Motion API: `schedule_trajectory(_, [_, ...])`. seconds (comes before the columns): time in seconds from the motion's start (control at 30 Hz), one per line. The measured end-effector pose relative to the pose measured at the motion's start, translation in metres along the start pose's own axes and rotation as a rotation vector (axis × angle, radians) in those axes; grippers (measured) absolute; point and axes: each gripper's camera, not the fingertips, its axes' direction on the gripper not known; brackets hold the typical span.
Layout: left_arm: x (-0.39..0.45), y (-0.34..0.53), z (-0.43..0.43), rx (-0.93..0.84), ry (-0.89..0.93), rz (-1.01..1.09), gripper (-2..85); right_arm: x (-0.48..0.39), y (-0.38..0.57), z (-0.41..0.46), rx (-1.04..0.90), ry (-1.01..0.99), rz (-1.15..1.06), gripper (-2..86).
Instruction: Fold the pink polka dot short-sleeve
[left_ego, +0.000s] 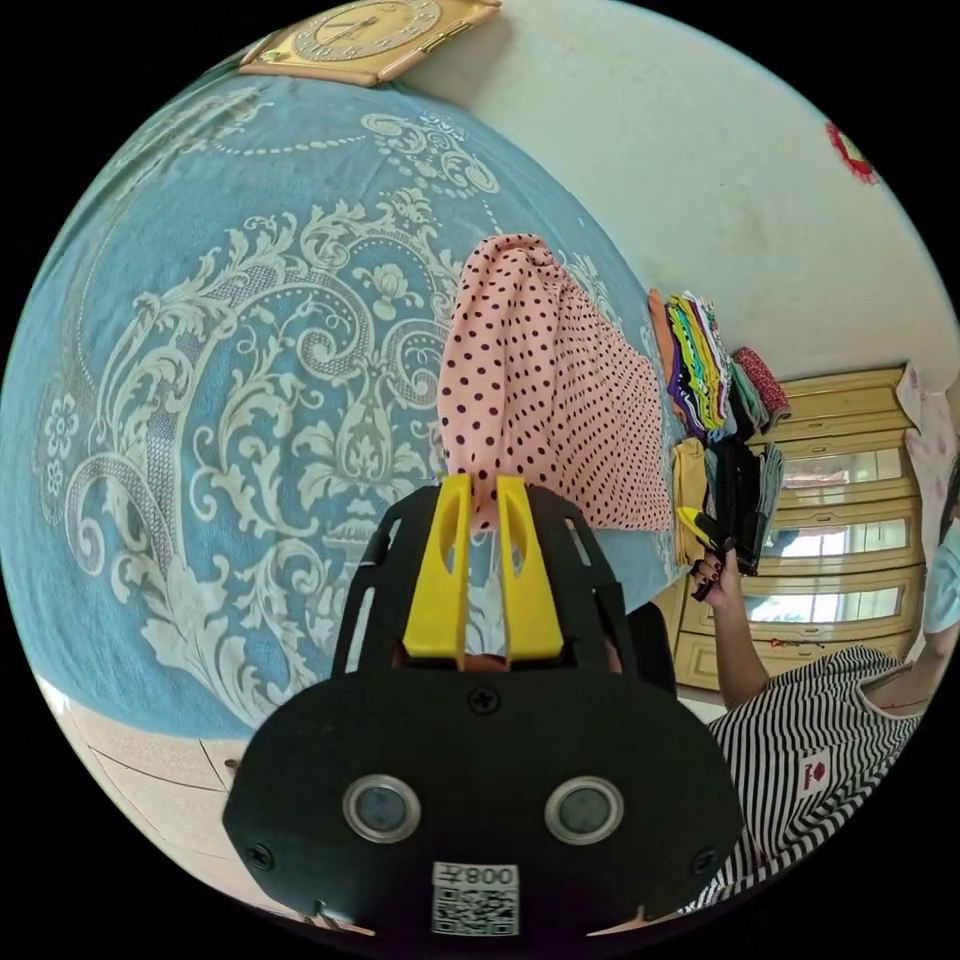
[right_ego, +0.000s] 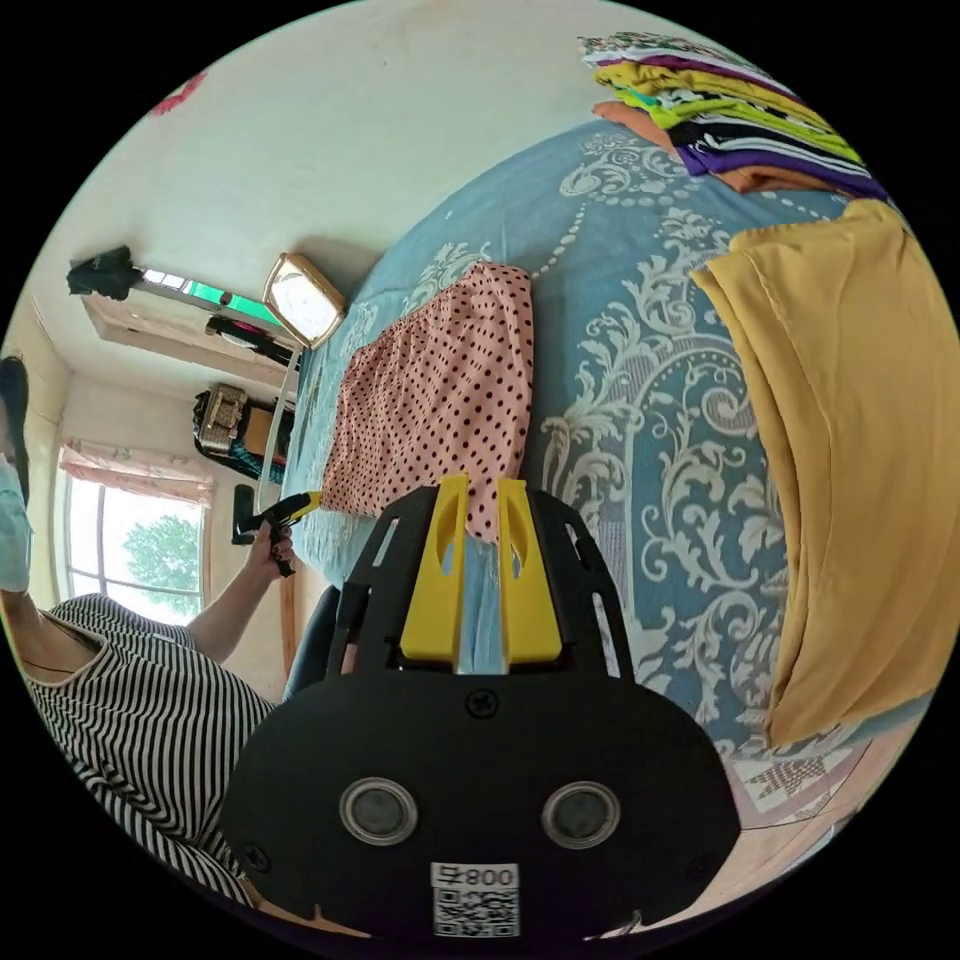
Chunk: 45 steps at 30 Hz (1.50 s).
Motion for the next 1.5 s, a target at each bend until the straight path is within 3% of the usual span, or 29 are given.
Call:
schedule_trajectory(0.4, [0.034, 0.015, -0.022, 0.002, -0.035, -0.013, 0.7, 0.027, 0.015, 0.025, -0.058, 0.024, -0.005, 0.8])
schedule_trajectory(0.6, [0.057, 0.025, -0.016, -0.038, -0.069, -0.007, 0.6, 0.035, 0.014, 0.018, -0.07, -0.052, -0.035, 0.2])
schedule_trajectory(0.9, [0.117, 0.048, -0.024, -0.002, -0.149, -0.02, 1.4, 0.073, 0.055, 0.04, -0.035, -0.147, 0.088, 0.5])
schedule_trajectory(1.2, [0.244, 0.07, -0.005, -0.004, -0.123, 0.146, 2.8, 0.073, 0.08, 0.034, 0.055, -0.121, 0.057, 3.8])
schedule_trajectory(1.5, [0.453, 0.057, 0.109, -0.193, -0.021, 0.536, 5.5, 0.069, 0.075, 0.069, -0.014, -0.134, 0.047, 0.8])
